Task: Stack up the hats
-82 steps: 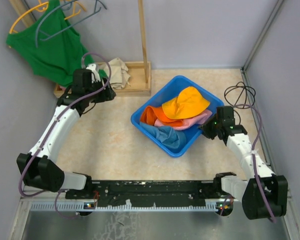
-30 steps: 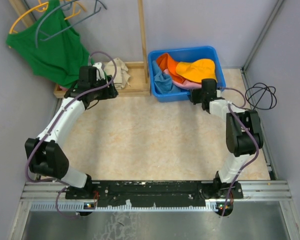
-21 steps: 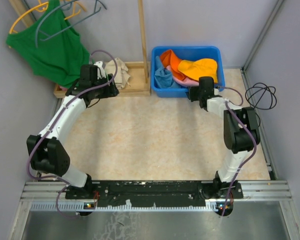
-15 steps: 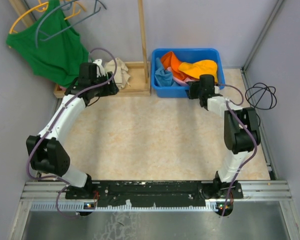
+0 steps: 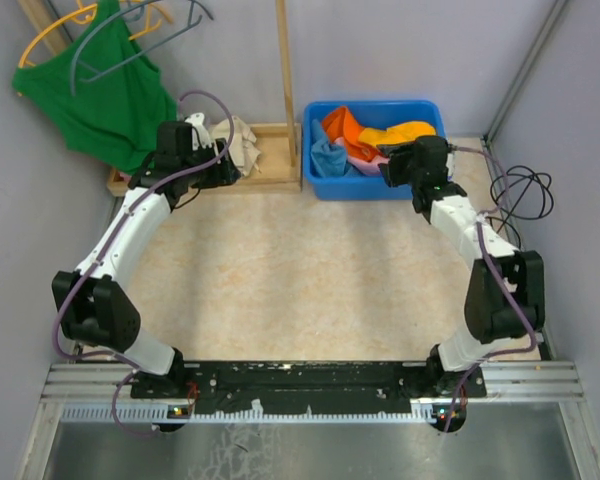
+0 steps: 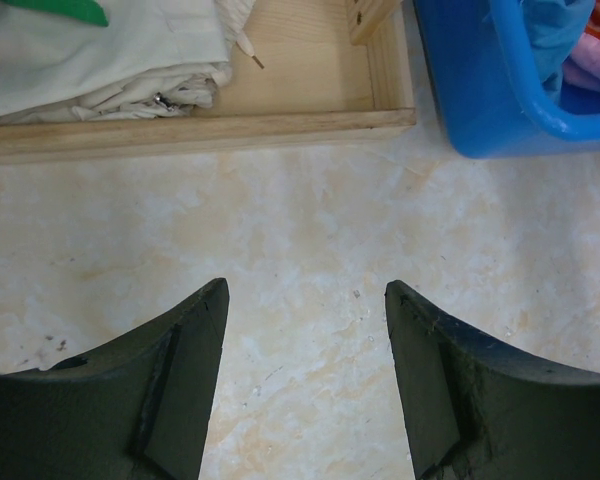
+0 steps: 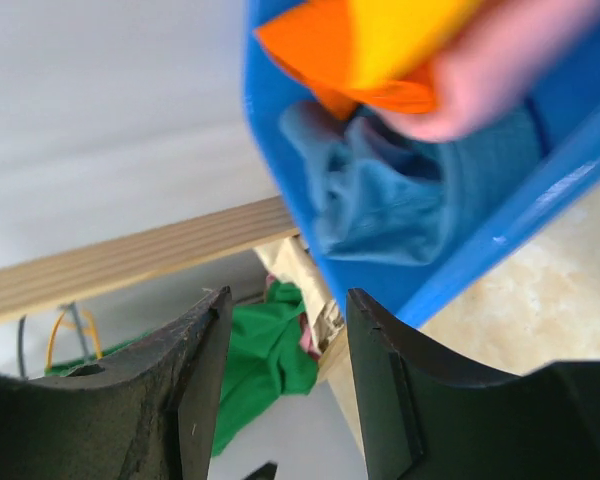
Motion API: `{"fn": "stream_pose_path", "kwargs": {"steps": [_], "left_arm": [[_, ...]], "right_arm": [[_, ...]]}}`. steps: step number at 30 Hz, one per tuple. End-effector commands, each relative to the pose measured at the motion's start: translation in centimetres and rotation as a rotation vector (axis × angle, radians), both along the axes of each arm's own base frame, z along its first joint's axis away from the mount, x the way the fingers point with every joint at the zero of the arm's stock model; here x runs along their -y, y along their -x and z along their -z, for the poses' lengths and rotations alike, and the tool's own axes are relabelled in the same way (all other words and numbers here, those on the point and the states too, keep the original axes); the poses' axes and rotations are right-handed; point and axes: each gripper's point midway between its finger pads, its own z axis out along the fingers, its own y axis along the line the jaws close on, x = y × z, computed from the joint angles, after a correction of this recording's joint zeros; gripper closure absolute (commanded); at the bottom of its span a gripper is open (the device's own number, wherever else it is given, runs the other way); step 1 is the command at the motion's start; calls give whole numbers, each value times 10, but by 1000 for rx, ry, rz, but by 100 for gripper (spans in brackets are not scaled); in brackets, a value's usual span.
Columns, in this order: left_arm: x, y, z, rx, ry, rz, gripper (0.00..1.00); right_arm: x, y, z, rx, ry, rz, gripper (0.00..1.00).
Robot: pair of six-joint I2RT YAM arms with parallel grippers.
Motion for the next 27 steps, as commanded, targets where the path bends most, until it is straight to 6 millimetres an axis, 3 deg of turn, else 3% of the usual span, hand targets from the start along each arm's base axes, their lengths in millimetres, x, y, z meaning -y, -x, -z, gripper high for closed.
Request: {"fn": "stream_pose_path", "kwargs": {"steps": [1, 4, 7, 10, 13, 20, 22, 27], "left_arm": [[10, -8, -18, 55, 55, 37, 30], [13, -6, -17, 56, 68, 47, 31], [14, -3, -18, 57, 74, 60, 31], [20, 1, -22, 71, 86, 98, 31], [34, 7, -26, 96, 117, 172, 31], [83, 11, -37, 141, 183, 350, 31], [98, 5, -42, 158, 183, 395, 31], [125, -11, -45, 142, 232, 472, 30]], "right_arm": [[8, 18, -48, 99, 50, -35, 50], [9, 27, -34, 85, 55, -62, 51], [12, 38, -57, 152, 150, -91, 59], [25, 58, -89, 182, 366, -127, 60], [55, 89, -113, 143, 631, -132, 55], [124, 153, -162, 17, 1046, -52, 24], [146, 169, -168, -43, 1119, 6, 17], [203, 193, -164, -191, 1145, 94, 15]]}}
